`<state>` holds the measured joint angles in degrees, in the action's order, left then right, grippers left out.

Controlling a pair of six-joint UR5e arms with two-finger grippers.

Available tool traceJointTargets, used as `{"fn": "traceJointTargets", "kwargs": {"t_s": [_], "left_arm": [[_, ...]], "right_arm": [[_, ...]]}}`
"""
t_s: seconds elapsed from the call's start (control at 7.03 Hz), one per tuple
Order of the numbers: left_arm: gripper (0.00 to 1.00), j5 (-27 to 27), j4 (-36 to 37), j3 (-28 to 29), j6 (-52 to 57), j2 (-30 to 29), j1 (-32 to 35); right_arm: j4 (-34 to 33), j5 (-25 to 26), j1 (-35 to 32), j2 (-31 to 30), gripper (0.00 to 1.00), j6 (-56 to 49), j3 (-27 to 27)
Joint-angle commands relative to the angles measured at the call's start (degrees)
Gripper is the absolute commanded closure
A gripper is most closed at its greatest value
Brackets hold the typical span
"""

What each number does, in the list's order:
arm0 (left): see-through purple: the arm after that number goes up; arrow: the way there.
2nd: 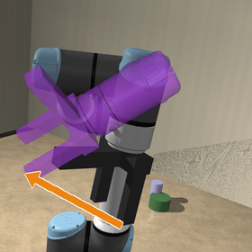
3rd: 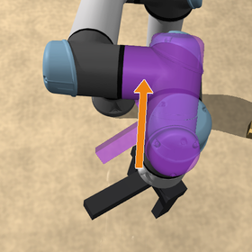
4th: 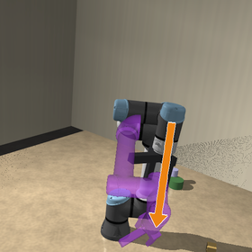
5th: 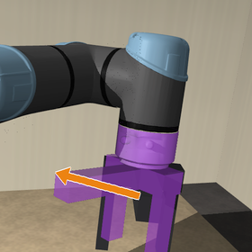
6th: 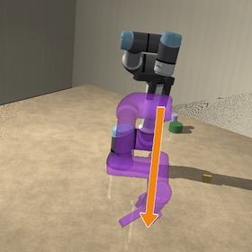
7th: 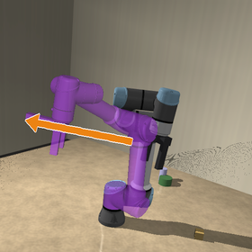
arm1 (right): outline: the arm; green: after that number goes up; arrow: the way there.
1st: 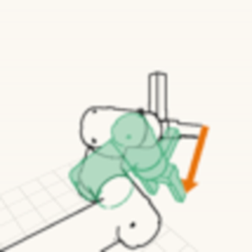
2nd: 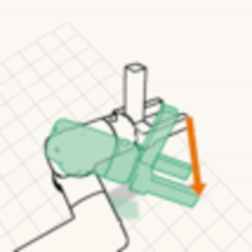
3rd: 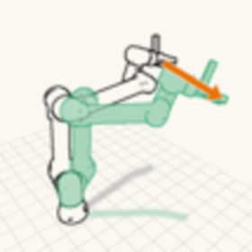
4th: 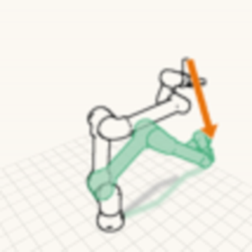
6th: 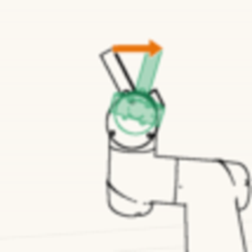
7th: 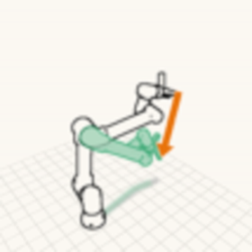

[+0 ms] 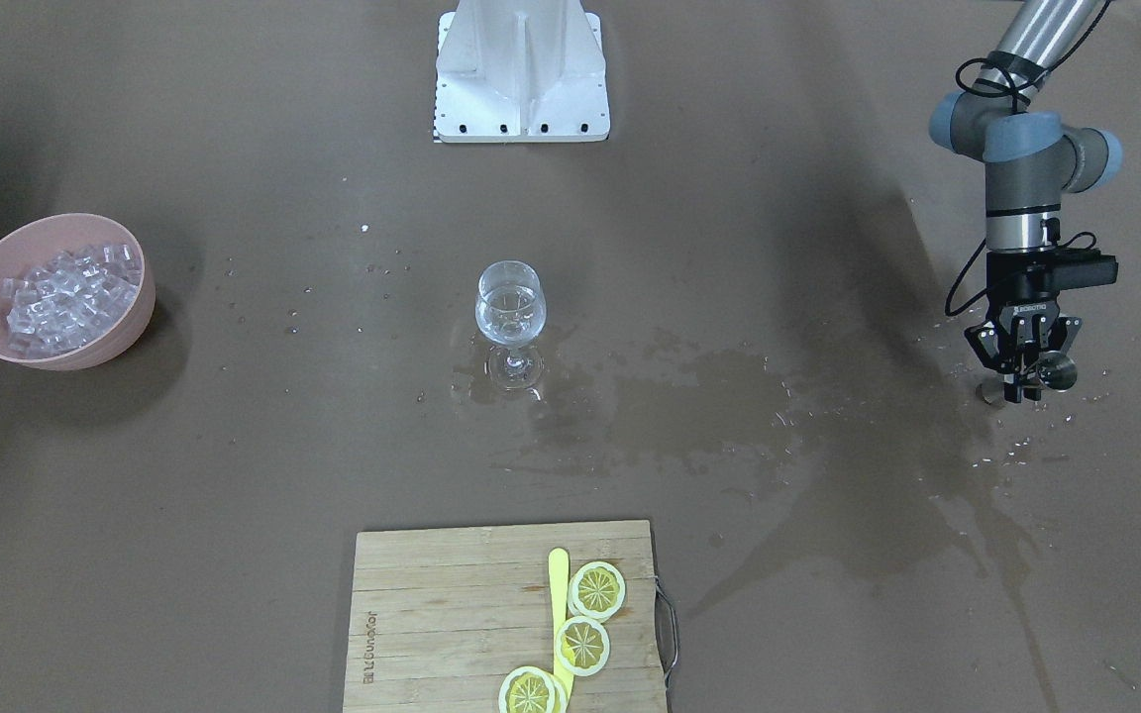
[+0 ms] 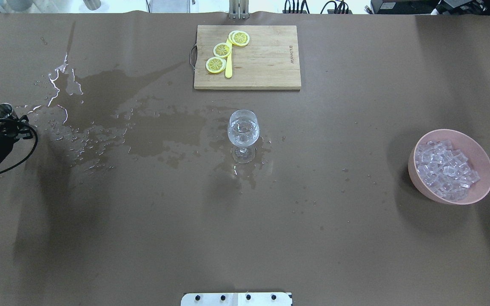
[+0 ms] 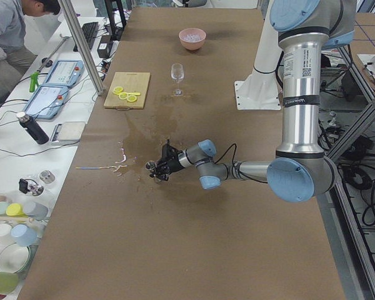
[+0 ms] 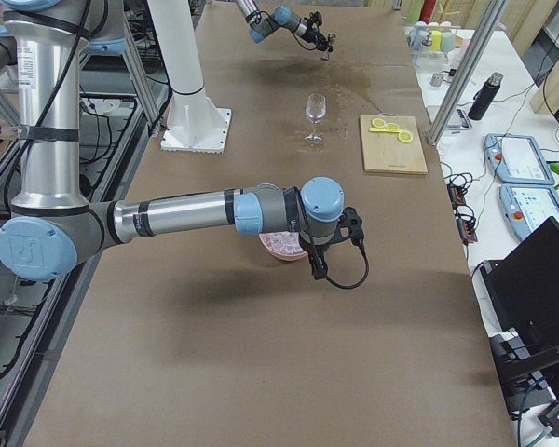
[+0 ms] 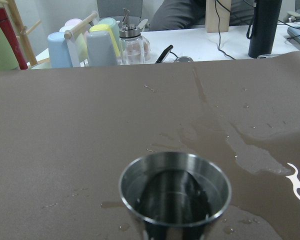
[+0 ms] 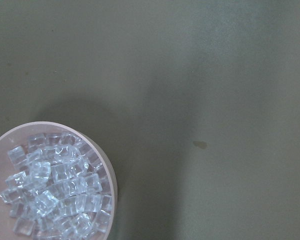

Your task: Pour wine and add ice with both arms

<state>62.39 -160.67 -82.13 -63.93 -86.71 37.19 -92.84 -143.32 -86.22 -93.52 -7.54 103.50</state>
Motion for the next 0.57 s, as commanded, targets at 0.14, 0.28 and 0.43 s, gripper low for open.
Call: {"fn": "traceJointTargets", "kwargs": {"t_s": [0.14,0.28,0.43], "left_arm": [[1.0,8.59,0.36,-6.96,0.91,-0.65,0.08],[1.0,8.88,1.41,-9.77,1.87,-1.43,-0.09],[1.0,11.93,2.98,-12.06,3.79,-4.4,-0.1]], "right_arm": [[-0.06,-0.03,0.09,0.0,0.0,-0.02,0.03],[0.03,-0.03,0.0,0.0,0.0,-0.02,0.03],[0.03,-0.03,0.09,0.0,0.0,-0.02,0.03]]}}
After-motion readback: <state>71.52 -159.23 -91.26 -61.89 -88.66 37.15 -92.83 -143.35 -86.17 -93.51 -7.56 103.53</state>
